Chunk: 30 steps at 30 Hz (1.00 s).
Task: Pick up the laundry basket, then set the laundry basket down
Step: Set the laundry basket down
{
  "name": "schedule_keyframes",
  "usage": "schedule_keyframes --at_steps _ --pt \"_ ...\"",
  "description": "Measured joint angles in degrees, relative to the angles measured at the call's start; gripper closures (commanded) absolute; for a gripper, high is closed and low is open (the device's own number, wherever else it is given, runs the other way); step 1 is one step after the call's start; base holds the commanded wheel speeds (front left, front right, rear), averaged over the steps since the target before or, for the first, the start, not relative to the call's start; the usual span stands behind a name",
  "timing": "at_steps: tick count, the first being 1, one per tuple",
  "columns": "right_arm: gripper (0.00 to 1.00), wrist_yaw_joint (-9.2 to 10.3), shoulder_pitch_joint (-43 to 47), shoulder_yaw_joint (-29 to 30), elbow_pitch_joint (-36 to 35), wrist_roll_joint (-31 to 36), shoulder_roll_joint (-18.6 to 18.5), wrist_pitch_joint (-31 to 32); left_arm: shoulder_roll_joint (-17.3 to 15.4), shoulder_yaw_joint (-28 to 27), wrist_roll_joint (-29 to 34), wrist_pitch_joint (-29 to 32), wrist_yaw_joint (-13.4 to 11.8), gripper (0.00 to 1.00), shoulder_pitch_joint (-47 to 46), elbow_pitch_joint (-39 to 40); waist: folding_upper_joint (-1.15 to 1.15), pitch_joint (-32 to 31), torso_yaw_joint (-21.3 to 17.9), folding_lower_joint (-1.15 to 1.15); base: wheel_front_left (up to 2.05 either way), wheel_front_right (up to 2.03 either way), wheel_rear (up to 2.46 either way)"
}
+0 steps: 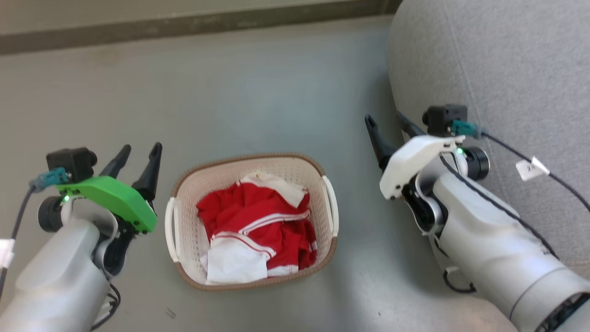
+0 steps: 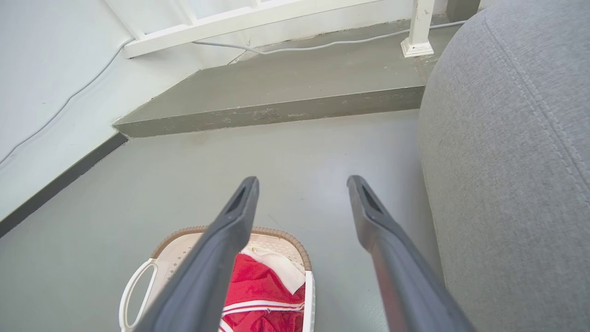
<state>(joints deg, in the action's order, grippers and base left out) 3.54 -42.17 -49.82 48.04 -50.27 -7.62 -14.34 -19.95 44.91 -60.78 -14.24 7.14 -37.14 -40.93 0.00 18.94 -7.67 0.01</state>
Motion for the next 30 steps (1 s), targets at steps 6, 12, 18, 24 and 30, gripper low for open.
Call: schedule_keyframes --at_steps 6,12,18,24,30 --pt "0.0 0.32 5.48 3.67 -3.57 2.81 -0.19 0.0 0.87 -3.47 2.23 0.0 0.0 0.0 4.98 2.59 0.0 -4.95 0.33 0.0 0.0 0.0 0.0" --pt "0.0 1.2 10.38 7.26 -7.14 6.15 -1.38 0.0 1.57 -8.2 4.83 0.0 0.0 0.0 9.2 6.17 0.0 -9.79 0.62 0.0 0.0 0.0 0.0" --pt "0.0 2.14 13.2 10.96 -11.16 9.54 -2.68 0.0 1.97 -13.58 7.43 -0.01 0.0 0.0 12.54 11.29 0.0 -13.34 0.9 0.0 0.0 0.0 0.0" --pt "0.0 2.71 15.63 14.05 -14.94 13.21 -3.7 0.0 2.15 -17.4 12.92 -0.01 -0.34 0.0 15.94 15.68 0.0 -15.01 1.21 0.0 0.0 0.0 0.0" --pt "0.0 3.21 17.93 16.72 -18.08 16.69 -4.25 0.0 2.05 -20.22 18.41 -0.01 -1.86 0.0 19.18 19.44 0.0 -15.39 1.37 0.0 0.0 0.0 0.0"
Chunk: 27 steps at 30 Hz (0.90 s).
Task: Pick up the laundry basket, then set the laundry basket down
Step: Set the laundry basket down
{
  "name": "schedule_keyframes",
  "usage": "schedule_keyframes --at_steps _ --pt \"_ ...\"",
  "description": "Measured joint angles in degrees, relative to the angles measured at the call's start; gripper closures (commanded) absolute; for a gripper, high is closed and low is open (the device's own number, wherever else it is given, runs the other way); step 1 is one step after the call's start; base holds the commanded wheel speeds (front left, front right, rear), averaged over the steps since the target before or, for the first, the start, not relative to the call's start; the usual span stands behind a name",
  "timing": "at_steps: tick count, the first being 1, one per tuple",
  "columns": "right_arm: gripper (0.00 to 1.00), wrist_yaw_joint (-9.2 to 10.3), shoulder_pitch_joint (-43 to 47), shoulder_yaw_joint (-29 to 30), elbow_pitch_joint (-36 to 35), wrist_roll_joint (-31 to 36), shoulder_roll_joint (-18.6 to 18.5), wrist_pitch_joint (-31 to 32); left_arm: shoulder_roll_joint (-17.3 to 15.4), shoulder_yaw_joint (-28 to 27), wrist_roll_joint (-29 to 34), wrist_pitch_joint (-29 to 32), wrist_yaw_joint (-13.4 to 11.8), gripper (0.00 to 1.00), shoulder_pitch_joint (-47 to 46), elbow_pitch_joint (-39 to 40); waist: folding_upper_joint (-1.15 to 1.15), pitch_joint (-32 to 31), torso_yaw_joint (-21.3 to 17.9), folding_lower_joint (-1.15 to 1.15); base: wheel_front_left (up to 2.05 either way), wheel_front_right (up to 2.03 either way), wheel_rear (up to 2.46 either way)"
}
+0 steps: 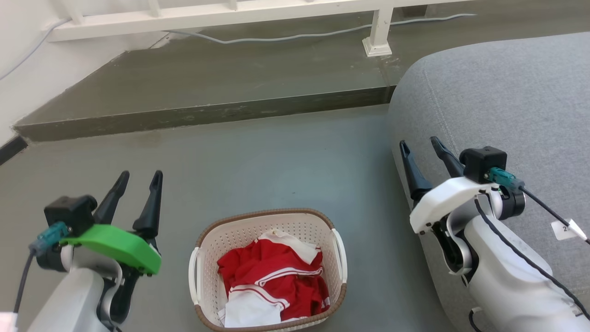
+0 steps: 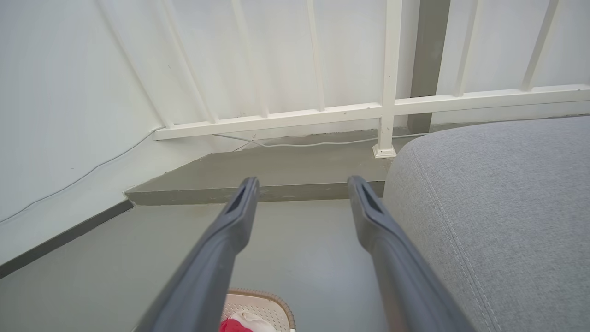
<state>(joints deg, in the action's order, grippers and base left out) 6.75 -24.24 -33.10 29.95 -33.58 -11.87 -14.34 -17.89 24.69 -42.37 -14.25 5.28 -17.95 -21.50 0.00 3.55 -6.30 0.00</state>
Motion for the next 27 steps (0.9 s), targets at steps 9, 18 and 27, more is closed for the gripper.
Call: schedule_keyframes --at_steps 9,18,27 --pt "0.0 0.35 3.64 3.45 -2.98 3.14 0.01 0.0 1.34 -2.96 4.88 0.0 -1.27 0.0 4.98 3.78 0.0 -0.3 -0.05 0.0 0.0 0.0 0.0" --pt "0.0 0.41 6.14 5.79 -5.19 5.69 0.45 0.0 3.14 -5.67 7.12 0.0 -1.33 0.0 8.06 6.1 0.0 -0.34 -0.02 0.0 0.0 0.0 0.0" --pt "0.0 0.42 7.75 7.01 -6.44 7.16 1.24 0.0 4.35 -7.68 8.72 0.0 -1.32 0.0 9.68 7.39 0.0 -0.27 0.03 0.0 0.0 0.0 0.0"
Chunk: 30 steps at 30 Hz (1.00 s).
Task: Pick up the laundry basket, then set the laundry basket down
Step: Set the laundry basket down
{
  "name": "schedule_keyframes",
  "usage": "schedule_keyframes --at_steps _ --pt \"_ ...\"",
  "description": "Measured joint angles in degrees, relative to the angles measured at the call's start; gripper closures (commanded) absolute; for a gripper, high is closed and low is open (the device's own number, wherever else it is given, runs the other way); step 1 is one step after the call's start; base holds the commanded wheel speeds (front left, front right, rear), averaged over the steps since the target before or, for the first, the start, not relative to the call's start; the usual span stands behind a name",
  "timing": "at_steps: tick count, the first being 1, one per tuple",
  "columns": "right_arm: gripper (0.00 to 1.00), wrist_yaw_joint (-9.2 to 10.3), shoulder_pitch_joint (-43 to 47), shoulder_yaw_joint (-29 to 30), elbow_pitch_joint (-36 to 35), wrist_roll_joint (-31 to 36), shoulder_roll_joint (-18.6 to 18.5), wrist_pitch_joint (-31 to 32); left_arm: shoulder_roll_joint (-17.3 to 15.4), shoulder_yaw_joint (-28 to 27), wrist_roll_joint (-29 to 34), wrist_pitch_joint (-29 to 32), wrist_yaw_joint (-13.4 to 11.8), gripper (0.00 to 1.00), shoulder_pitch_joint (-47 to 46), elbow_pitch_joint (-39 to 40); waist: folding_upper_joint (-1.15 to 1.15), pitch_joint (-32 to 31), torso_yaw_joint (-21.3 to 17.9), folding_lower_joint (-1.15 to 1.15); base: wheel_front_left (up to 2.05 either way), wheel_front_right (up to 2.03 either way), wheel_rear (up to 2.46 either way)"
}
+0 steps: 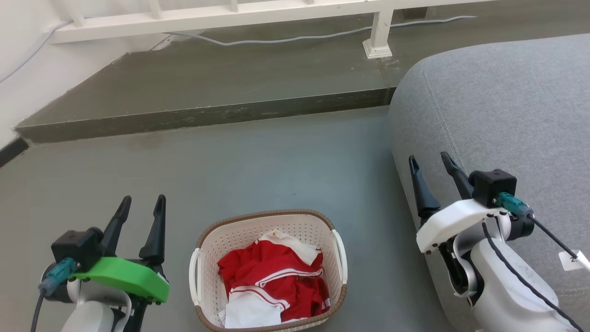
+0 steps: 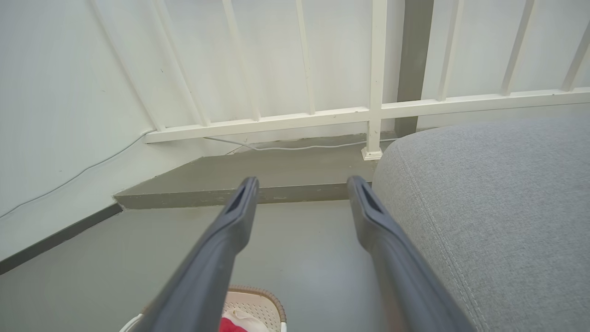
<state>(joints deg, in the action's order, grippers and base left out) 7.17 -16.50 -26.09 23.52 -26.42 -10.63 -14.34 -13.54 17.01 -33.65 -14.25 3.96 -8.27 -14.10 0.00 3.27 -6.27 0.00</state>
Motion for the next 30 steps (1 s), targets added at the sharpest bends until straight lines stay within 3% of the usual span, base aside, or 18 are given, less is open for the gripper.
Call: schedule_keyframes --at_steps 30 --pt "0.0 -0.02 3.03 2.4 -1.3 3.32 1.96 0.0 2.83 -3.54 3.71 0.0 1.66 0.0 3.35 1.0 0.0 -0.35 -0.69 0.0 0.0 0.0 0.0"
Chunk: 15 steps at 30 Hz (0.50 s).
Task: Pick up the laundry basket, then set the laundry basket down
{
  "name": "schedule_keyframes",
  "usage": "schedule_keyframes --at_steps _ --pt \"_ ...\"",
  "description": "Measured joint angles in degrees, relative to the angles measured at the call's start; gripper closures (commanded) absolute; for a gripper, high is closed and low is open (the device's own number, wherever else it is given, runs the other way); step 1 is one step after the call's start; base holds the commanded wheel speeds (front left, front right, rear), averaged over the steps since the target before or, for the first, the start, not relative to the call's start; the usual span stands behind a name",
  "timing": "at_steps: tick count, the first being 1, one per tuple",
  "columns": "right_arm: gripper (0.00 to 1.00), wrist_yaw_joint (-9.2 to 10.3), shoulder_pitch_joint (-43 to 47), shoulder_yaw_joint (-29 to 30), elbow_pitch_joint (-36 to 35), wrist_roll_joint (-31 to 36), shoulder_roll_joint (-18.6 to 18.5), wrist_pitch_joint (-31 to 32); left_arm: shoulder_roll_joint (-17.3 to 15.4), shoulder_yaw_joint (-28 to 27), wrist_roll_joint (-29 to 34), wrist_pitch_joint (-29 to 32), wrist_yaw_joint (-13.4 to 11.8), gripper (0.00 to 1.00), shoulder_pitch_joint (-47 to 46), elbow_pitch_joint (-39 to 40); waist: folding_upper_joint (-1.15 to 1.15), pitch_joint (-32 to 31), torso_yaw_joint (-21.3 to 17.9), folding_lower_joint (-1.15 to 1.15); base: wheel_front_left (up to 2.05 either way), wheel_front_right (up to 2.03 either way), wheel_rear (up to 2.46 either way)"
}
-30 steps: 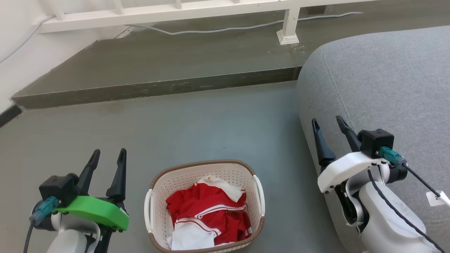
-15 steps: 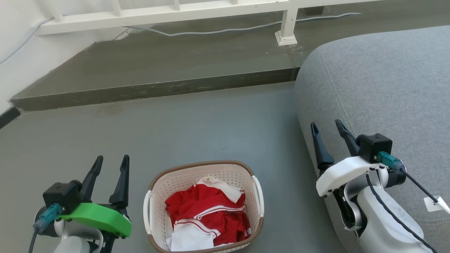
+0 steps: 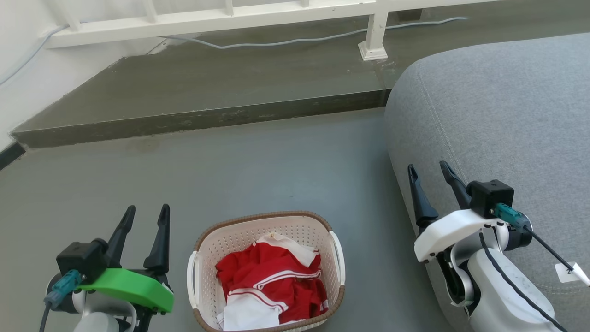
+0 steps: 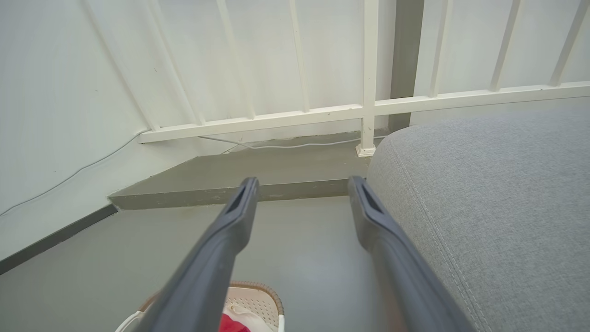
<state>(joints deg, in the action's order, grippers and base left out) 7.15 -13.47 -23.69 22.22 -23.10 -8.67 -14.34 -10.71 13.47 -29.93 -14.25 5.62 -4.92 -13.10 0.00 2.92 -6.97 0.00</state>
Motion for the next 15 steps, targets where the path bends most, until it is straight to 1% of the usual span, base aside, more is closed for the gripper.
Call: schedule_keyframes --at_steps 10,11,15 --pt "0.0 -0.19 0.15 0.79 -0.05 0.49 0.45 0.0 0.81 -0.62 0.4 0.0 0.51 0.0 0.41 -0.02 0.0 0.11 -0.03 0.0 0.0 0.0 0.0" --pt "1.0 -0.34 0.18 0.83 -0.05 0.49 0.52 0.0 0.88 -0.64 0.38 0.0 0.52 1.0 0.43 -0.08 0.0 0.11 -0.03 0.0 0.0 0.0 0.0" --pt "1.0 -0.51 2.01 0.56 1.91 0.46 1.24 0.1 1.86 -0.05 0.3 0.11 0.56 1.0 1.41 -2.31 0.0 0.12 -0.03 0.0 0.0 0.0 0.0"
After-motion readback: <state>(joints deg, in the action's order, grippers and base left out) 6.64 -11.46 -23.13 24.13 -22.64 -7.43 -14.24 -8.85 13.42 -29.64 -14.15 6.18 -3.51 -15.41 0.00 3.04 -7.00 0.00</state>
